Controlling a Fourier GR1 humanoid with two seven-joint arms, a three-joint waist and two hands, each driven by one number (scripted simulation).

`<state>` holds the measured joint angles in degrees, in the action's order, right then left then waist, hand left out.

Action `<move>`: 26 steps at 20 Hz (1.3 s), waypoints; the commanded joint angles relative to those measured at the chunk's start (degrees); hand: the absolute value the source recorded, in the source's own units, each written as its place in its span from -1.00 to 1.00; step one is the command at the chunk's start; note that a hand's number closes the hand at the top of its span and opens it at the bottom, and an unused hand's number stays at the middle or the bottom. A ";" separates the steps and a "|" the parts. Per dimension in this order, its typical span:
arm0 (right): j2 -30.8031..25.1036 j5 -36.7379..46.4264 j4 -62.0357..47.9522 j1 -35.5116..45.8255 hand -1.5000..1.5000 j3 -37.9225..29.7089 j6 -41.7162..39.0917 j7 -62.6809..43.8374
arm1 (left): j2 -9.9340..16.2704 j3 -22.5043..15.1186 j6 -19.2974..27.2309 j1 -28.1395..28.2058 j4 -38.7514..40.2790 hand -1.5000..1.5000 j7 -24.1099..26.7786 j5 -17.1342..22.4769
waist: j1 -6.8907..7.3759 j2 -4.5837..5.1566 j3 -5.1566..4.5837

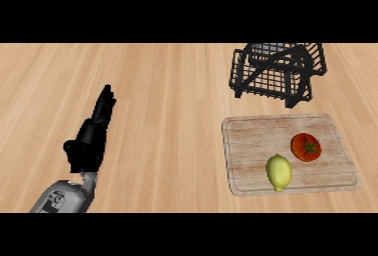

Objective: Pick the tomato from the cutting board and place it in the tiered basket

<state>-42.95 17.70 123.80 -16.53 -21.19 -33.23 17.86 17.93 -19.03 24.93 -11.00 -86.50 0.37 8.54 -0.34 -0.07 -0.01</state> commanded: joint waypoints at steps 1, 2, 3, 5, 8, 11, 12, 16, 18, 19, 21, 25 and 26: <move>2.14 5.81 1.21 -0.96 -1.00 1.61 -1.88 -0.97 | -2.68 -1.09 0.01 2.61 0.65 0.00 1.82 -2.52 | 0.11 0.02 0.01; 2.88 6.67 4.87 0.66 -1.00 5.28 -2.19 -7.82 | -3.32 -0.88 0.92 2.73 0.89 0.00 2.48 -2.70 | 0.35 0.07 -0.02; -0.07 3.97 1.05 2.82 -1.00 1.35 -5.70 -5.99 | -1.71 -0.89 1.38 2.14 -4.77 0.00 -3.74 -3.41 | 0.49 0.00 0.01; 1.90 8.37 -0.41 0.66 -1.00 0.92 -4.63 -2.02 | -3.93 -1.93 1.93 3.91 -3.65 0.00 -1.47 -5.30 | 0.26 0.00 0.03; 5.77 12.03 3.27 0.29 -1.00 4.50 -4.83 -6.43 | -2.43 4.05 -3.69 0.56 2.69 0.00 2.63 -2.20 | 0.05 0.09 -0.01; 5.47 16.41 -0.64 0.74 -1.00 2.78 -4.65 -2.50 | -3.83 2.30 -2.07 1.45 -2.44 0.00 -2.95 -5.10 | 0.17 0.02 0.02; 7.03 20.57 -0.16 -0.80 -1.00 5.16 -1.60 -1.48 | -4.90 2.57 -2.91 2.33 1.59 0.00 1.69 -4.79 | 0.07 0.05 0.02; 8.12 26.13 -3.58 1.45 -1.00 7.32 0.95 0.83 | -4.65 5.31 -4.72 -0.71 1.89 0.00 -0.73 -5.21 | 0.16 0.08 0.02; 8.33 27.24 -2.75 1.05 -1.00 5.72 0.83 1.18 | -4.33 3.56 -4.37 2.23 -4.42 0.00 -4.74 -6.82 | 0.20 -0.02 0.03; 5.74 27.52 -10.21 4.72 -1.00 4.47 1.75 4.79 | -5.65 5.17 -4.68 -1.08 0.62 0.00 -2.79 -6.54 | 0.24 0.09 0.03; 7.58 27.27 -3.51 5.03 -1.00 4.19 -2.70 0.63 | -6.32 4.51 -4.35 1.41 -3.36 0.00 -4.63 -8.30 | 0.21 0.02 0.01; 8.02 32.44 -2.03 2.16 -1.00 6.77 2.08 5.93 | -5.84 6.87 -5.82 -2.43 -2.14 0.00 -6.91 -7.58 | 0.07 -0.01 0.02; 9.42 35.81 -2.38 0.59 -1.00 9.46 5.33 6.95 | -5.85 6.27 -7.67 5.28 -2.32 0.00 0.94 -6.24 | 0.31 -0.01 0.01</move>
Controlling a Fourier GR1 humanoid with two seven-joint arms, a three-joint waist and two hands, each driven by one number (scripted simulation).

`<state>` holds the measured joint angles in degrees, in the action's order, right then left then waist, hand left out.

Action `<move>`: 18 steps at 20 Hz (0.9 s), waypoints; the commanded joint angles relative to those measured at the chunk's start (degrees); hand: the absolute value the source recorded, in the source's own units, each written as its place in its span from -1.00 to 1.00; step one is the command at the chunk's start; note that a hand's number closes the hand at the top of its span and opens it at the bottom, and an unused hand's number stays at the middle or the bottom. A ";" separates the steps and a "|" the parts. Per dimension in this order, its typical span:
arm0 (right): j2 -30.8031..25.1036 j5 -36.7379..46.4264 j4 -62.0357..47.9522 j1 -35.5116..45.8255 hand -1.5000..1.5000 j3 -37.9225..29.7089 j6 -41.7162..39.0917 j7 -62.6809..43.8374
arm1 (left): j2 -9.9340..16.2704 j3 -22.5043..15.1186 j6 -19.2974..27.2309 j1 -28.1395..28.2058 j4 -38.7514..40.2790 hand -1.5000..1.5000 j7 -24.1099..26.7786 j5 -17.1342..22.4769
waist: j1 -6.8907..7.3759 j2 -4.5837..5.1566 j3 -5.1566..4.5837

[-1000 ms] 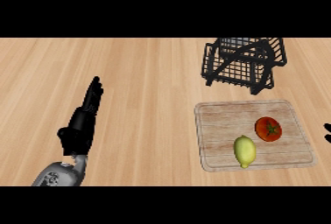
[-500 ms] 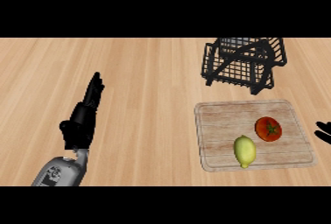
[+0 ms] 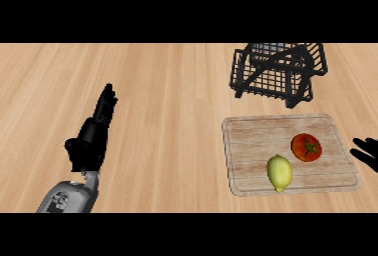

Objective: Pick the tomato from the cutting board and place it in the tiered basket

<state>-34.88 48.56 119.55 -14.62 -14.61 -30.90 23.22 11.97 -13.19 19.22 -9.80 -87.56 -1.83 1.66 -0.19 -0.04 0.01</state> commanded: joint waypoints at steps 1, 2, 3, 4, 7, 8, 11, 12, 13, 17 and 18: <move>0.41 4.22 3.08 -3.82 -1.00 -0.66 3.02 4.73 | -0.71 1.27 -1.22 0.17 1.91 0.00 2.13 -0.87 | -0.30 -0.03 -0.01; 1.57 5.52 -1.00 3.48 -1.00 2.32 2.14 1.22 | -0.40 1.22 -2.54 0.89 -1.68 0.00 -0.33 -0.12 | 0.28 0.02 -0.01; 2.25 8.28 -0.95 2.38 -1.00 4.77 4.07 1.44 | 0.19 -0.11 -1.47 4.12 -6.72 0.00 -2.15 -1.22 | 0.48 -0.03 0.01; 3.68 9.59 -1.88 -0.26 -1.00 3.64 7.48 4.24 | -2.05 -0.08 -0.39 1.20 -1.58 0.00 -0.23 -3.21 | 0.02 0.00 0.01; 5.30 10.60 -5.43 3.49 -1.00 2.89 6.75 1.93 | -0.83 1.12 -3.04 3.99 -5.31 0.00 -1.32 -2.17 | 0.22 0.00 0.00; 5.67 12.10 -8.70 5.00 -1.00 3.37 9.30 2.20 | -2.61 1.86 -1.73 1.02 0.48 0.00 0.59 -2.98 | 0.15 0.07 0.00; 4.75 11.08 -8.74 6.08 -1.00 -0.16 5.99 1.45 | -1.71 4.36 -4.24 1.25 1.14 0.00 2.67 -1.76 | 0.08 0.05 -0.02; 5.85 9.47 -9.09 4.12 -1.00 -2.06 7.81 3.93 | -2.42 2.33 -2.72 3.77 -3.66 0.00 -0.48 -3.71 | 0.08 -0.01 0.00; 6.13 12.16 -10.17 8.51 -1.00 1.36 5.23 0.81 | -3.44 2.62 -2.20 -0.34 -2.13 0.00 -3.17 -4.98 | 0.17 0.04 -0.01; 8.83 13.99 -11.74 6.23 -1.00 3.15 6.48 1.72 | -5.05 2.52 -2.76 1.98 -2.13 0.00 -0.41 -5.47 | 0.07 0.00 -0.01; 6.87 12.27 -16.95 9.54 -1.00 0.54 6.65 3.96 | -5.77 3.56 -2.97 -1.25 2.81 0.00 0.77 -5.61 | 0.05 0.06 -0.01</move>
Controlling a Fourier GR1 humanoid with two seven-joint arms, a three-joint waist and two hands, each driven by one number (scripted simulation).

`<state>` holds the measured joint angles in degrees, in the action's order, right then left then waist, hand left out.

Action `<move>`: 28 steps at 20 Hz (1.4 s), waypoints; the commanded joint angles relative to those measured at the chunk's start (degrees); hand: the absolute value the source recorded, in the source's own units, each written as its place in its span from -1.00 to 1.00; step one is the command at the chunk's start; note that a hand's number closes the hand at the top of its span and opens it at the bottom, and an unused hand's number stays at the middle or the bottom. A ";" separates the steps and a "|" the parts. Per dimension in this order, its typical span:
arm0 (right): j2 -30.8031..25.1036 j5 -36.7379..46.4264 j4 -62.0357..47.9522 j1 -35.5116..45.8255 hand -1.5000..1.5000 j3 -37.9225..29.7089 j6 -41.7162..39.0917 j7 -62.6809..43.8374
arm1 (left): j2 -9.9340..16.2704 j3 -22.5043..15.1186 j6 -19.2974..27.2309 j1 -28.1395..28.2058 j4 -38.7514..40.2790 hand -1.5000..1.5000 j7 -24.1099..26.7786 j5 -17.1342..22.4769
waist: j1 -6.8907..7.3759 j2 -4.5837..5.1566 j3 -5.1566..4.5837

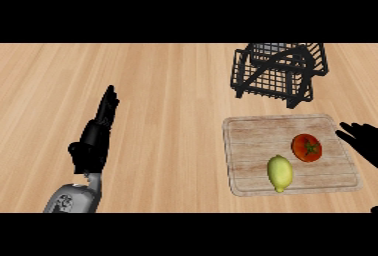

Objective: Pick the tomato from the cutting board and place it in the tiered basket

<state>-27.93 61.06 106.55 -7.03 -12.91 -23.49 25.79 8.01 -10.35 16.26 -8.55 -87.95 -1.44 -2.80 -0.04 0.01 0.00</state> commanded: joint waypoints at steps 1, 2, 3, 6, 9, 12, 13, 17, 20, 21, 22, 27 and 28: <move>0.55 0.88 -2.84 0.62 -1.00 -0.06 -0.75 1.88 | -2.44 0.06 -0.09 -0.08 1.27 0.00 1.46 -1.49 | -0.06 -0.01 0.00; 0.32 1.21 -7.05 1.31 -1.00 -0.79 2.29 4.11 | -1.29 0.22 -0.80 1.00 -0.63 0.00 -0.96 -1.70 | 0.04 -0.01 0.01; -1.06 0.45 -6.97 -0.85 -1.00 -2.26 2.53 6.57 | 0.75 2.29 -2.38 0.91 -3.08 0.00 -1.21 -0.09 | 0.00 -0.04 0.01; 0.32 0.32 -5.47 1.22 -1.00 -1.21 0.50 6.28 | -0.98 3.14 -3.21 -1.53 2.05 0.00 0.99 -1.11 | -0.13 -0.03 -0.01; 1.73 2.29 -9.81 4.21 -1.00 0.29 2.36 5.99 | -1.09 3.38 -3.79 -0.31 -1.48 0.00 -2.06 -1.51 | 0.04 -0.03 0.00; 4.22 3.75 -10.19 3.74 -1.00 2.19 4.44 5.36 | -1.82 2.52 -2.75 -0.41 -3.21 0.00 -3.58 -3.31 | 0.07 -0.04 0.01; 3.70 4.30 -7.74 5.46 -1.00 2.98 0.25 2.62 | 0.03 4.89 -5.87 1.25 -2.80 0.00 -1.42 -0.46 | 0.12 -0.04 -0.01; 1.54 2.24 -10.99 6.63 -1.00 0.06 -0.81 6.13 | -4.59 2.23 -2.60 2.26 3.05 0.00 5.09 -4.45 | -0.03 0.03 -0.02; 3.41 4.57 -10.95 7.45 -1.00 2.08 -0.97 4.12 | -4.24 4.37 -4.53 0.83 1.98 0.00 2.96 -3.28 | 0.02 0.00 -0.01; 4.51 6.19 -11.22 8.08 -1.00 4.28 -1.35 2.24 | -2.16 6.49 -5.69 -2.46 0.86 0.00 -0.58 -2.33 | 0.06 0.01 -0.01; 3.87 5.59 -12.83 7.20 -1.00 2.53 1.03 4.61 | -5.38 2.05 -2.73 3.24 -0.93 0.00 1.48 -5.96 | 0.08 -0.02 0.00; 5.24 7.46 -16.32 8.08 -1.00 3.88 4.33 4.93 | -5.25 5.70 -4.68 -0.72 5.47 0.00 4.22 -4.22 | -0.04 0.03 0.00; 5.10 8.31 -19.04 10.36 -1.00 4.18 4.91 4.64 | -4.32 5.24 -5.60 2.21 0.86 0.00 2.78 -4.24 | 0.13 0.00 0.00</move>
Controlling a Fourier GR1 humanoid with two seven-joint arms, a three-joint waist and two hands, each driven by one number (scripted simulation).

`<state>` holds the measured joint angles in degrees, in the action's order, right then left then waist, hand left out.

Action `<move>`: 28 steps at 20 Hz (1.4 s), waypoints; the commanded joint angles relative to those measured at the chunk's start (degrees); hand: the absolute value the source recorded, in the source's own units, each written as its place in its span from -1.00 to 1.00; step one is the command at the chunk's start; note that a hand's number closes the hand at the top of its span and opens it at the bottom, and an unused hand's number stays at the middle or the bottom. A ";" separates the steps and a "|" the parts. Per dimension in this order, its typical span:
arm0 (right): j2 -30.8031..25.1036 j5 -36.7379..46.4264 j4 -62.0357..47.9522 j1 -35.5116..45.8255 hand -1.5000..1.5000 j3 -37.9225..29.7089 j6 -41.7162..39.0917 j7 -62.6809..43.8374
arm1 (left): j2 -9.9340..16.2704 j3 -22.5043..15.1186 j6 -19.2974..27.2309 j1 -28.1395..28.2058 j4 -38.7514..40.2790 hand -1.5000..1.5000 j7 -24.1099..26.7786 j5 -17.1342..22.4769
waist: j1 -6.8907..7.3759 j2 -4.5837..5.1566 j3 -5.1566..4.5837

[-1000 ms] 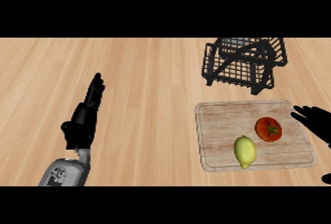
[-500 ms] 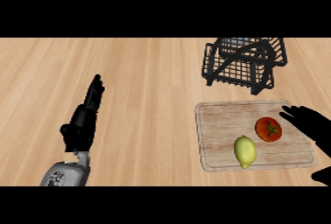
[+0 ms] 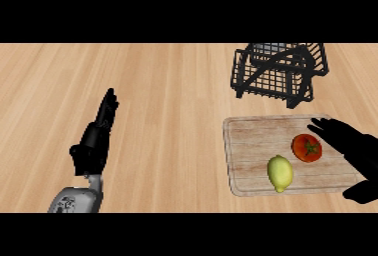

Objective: Pick the tomato from the cutting board and place it in the tiered basket

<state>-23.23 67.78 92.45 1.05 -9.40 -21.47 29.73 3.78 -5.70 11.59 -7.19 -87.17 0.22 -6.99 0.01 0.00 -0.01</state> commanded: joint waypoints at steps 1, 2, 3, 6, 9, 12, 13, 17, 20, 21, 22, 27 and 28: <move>1.64 1.98 -0.29 0.19 -1.00 1.37 -0.08 -2.42 | -0.78 -0.51 -0.06 0.09 -2.37 0.00 -2.49 -1.35 | -0.02 -0.02 0.01; 2.11 0.61 1.18 2.06 -1.00 1.31 -2.91 -3.47 | -0.10 -0.37 -1.29 3.25 -4.07 0.00 -1.21 -0.42 | 0.07 -0.04 0.00; 2.15 3.15 -7.89 4.30 -1.00 1.88 3.39 -1.94 | -0.73 -1.87 -0.69 2.21 -5.67 0.00 -3.92 -1.56 | 0.25 0.01 0.02; 2.07 0.91 -2.50 0.03 -1.00 0.76 1.68 -0.72 | -1.79 -0.62 -0.14 1.20 -2.74 0.00 -1.82 -2.20 | -0.08 -0.02 0.00; 2.19 1.55 -7.79 5.78 -1.00 1.36 1.46 -1.79 | -0.25 3.10 -2.80 -2.91 0.91 0.00 -1.89 0.44 | -0.02 0.02 0.00; 2.82 2.02 -6.66 6.41 -1.00 2.49 -0.15 -3.22 | -2.24 0.98 -0.70 -0.73 2.40 0.00 2.86 -2.22 | -0.02 0.02 -0.01; 1.81 0.57 -11.76 7.60 -1.00 0.00 3.83 -0.09 | -1.92 -0.51 -0.05 -0.83 -6.62 0.00 -7.32 -3.33 | 0.15 -0.01 0.02; 4.49 1.76 -6.17 2.54 -1.00 3.31 2.73 -2.09 | -1.62 3.48 -1.74 -4.09 1.83 0.00 -1.90 -0.88 | -0.13 0.01 0.00; 4.20 0.65 -11.50 2.99 -1.00 1.78 6.76 0.67 | -3.35 -1.91 -0.06 1.77 -5.90 0.00 -4.83 -4.58 | 0.04 -0.03 0.01; 3.66 0.43 -13.36 4.74 -1.00 1.13 6.93 0.98 | 0.66 5.71 -4.44 -4.27 2.75 0.00 -0.33 0.96 | -0.08 0.05 0.00; 5.52 0.65 -16.63 8.87 -1.00 1.33 7.82 -1.32 | -0.43 2.70 -3.01 -0.95 -2.18 0.00 -2.84 -1.43 | 0.18 0.03 0.01; 9.13 2.20 -13.94 2.89 1.00 3.29 16.51 -1.06 | -0.66 1.64 -3.28 0.81 -7.34 0.00 -5.75 -1.65 | 0.10 -0.06 0.02; 5.88 1.09 -17.00 6.99 1.00 1.26 16.03 1.53 | -3.66 -2.48 2.27 0.94 -0.83 0.00 -0.69 -4.48 | 0.03 0.03 0.02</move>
<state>-17.58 68.76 77.88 6.24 -7.81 -9.73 30.08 1.93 -4.79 10.17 -7.34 -89.75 -2.36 -9.44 -0.02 -0.10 -0.22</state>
